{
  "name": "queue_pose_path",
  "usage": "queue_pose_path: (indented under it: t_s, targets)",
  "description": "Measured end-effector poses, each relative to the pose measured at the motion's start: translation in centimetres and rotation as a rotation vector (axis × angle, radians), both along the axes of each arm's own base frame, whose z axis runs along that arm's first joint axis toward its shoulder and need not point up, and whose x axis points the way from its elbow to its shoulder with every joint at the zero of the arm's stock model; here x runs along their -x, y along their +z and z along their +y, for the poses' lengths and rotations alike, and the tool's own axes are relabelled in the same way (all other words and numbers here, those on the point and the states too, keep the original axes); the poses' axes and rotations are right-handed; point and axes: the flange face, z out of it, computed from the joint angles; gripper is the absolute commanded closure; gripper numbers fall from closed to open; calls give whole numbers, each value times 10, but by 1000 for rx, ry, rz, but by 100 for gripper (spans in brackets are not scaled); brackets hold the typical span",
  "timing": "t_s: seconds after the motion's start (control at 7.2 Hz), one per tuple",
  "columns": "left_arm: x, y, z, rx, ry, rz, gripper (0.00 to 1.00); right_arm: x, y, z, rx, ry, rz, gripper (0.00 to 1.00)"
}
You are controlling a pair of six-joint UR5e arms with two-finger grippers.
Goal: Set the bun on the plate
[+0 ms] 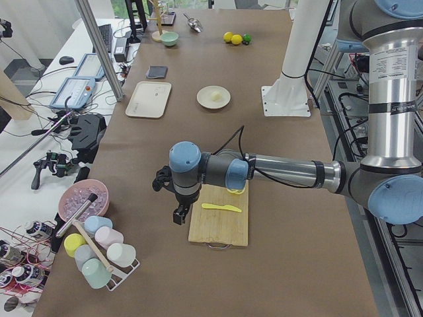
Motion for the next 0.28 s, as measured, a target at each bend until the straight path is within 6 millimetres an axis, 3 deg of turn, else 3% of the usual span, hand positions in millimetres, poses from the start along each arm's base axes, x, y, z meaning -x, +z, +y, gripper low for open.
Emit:
queue_pose_path:
  t_s: [0.28]
  targets:
    - [0,0,-2,1,1,0,2,2,1,0,1,-5,0,0]
